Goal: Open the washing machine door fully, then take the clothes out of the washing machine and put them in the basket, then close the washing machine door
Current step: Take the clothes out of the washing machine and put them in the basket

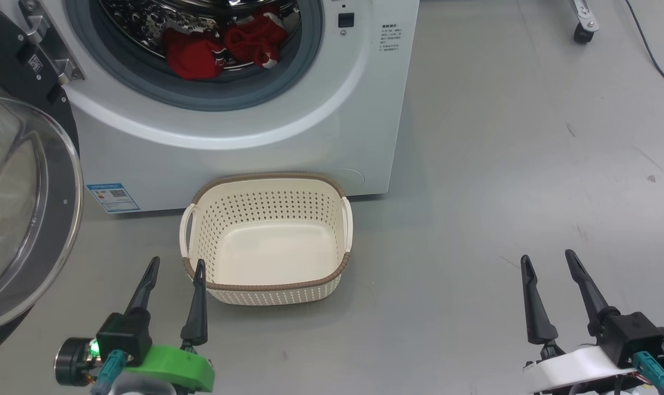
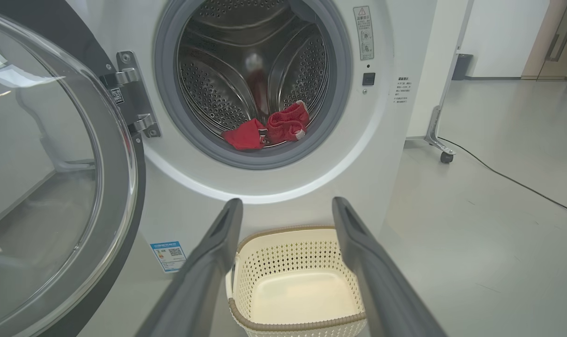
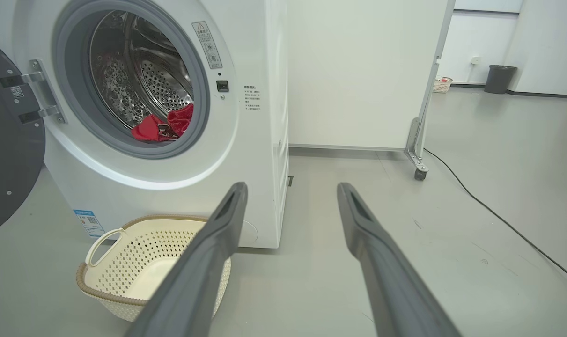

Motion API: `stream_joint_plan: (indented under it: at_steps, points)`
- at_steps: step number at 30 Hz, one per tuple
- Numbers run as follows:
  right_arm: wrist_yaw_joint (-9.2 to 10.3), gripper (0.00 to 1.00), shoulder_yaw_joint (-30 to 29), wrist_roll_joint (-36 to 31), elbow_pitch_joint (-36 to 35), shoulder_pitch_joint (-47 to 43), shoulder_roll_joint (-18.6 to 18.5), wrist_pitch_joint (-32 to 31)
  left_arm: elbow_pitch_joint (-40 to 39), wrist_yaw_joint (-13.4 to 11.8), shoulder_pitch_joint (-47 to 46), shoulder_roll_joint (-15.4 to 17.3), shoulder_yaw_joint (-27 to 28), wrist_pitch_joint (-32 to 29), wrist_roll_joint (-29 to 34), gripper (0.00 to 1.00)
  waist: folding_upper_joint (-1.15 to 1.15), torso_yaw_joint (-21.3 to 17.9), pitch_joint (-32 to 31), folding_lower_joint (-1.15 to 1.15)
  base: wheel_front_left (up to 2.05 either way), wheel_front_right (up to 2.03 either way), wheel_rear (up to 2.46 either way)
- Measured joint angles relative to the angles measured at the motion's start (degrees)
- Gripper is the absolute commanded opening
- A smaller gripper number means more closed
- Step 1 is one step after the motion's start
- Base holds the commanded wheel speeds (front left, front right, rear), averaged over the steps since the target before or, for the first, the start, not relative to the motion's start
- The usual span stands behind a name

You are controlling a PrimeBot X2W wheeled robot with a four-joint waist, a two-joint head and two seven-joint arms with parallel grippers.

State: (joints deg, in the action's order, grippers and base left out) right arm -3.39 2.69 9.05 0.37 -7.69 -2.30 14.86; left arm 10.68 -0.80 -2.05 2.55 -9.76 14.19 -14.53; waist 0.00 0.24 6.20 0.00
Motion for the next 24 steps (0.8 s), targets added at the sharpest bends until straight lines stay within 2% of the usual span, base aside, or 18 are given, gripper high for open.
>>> stream_joint_plan:
  at_steps: [12,24]
  points:
    - [0.00,1.00,0.0,0.0,-0.1,-0.2,0.0,0.0,0.0,0.0,0.0,0.0,-0.4,0.0,0.0,1.00,0.00,0.3,-0.2,0.00,0.71,-0.71,0.00]
    - [0.00,1.00,-0.2,0.0,-0.1,-0.2,0.0,0.0,-0.1,-0.4,0.0,0.0,-1.2,0.0,0.0,1.00,0.00,1.2,-0.3,0.00,1.16,-1.16,0.00]
